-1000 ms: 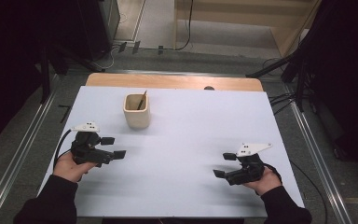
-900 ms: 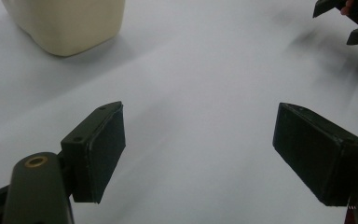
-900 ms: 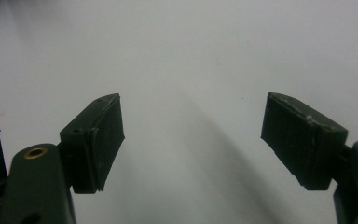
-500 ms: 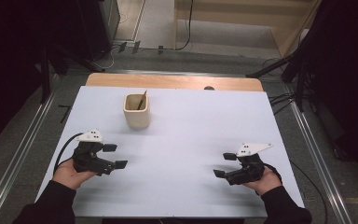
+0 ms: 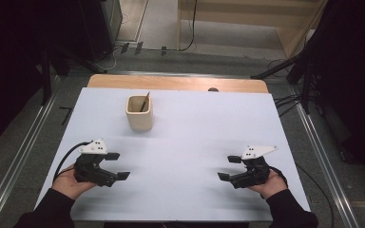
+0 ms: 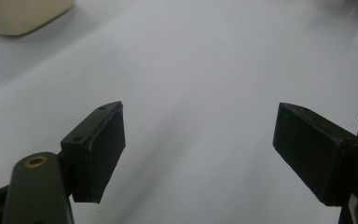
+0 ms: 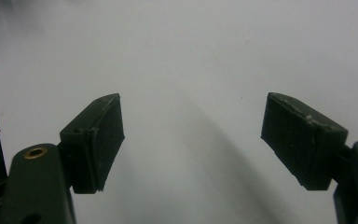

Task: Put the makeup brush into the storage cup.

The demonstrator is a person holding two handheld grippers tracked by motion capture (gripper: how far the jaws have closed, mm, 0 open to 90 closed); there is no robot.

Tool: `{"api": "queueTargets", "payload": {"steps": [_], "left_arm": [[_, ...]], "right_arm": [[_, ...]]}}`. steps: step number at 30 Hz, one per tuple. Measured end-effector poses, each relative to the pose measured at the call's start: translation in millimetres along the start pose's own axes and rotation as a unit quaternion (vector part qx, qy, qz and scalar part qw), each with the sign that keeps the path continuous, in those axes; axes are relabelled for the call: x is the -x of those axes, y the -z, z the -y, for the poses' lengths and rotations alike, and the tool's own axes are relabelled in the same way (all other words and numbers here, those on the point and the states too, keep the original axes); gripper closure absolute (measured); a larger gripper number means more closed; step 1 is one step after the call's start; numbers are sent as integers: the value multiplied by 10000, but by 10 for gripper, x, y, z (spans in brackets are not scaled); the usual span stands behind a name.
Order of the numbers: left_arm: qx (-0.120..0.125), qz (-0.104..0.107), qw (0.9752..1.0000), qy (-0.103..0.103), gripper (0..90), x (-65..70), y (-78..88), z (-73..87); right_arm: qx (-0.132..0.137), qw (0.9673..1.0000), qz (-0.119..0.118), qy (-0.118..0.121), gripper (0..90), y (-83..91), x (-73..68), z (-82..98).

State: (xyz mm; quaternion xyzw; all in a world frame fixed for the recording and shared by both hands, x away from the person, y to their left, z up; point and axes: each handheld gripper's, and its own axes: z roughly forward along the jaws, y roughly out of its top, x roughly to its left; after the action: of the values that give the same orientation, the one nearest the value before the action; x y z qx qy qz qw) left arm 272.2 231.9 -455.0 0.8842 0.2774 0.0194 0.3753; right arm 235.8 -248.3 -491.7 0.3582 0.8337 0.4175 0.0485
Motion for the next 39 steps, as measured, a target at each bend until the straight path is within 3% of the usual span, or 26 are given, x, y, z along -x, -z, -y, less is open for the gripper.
{"api": "queueTargets", "payload": {"steps": [4, 14, 39], "left_arm": [[-37, -27, 9999, -149, 171, 40, -5, 20], [-66, 2, 9996, -259, 170, 79, -18, 64], [-156, 6, 9996, -241, 164, 69, -53, 75]], "right_arm": [[3, 10000, 3, -4, 217, 0, -3, -1], [5, 10000, -26, -14, 217, -1, -8, -8], [25, 10000, -39, -1, 217, 6, -8, -23]]}}
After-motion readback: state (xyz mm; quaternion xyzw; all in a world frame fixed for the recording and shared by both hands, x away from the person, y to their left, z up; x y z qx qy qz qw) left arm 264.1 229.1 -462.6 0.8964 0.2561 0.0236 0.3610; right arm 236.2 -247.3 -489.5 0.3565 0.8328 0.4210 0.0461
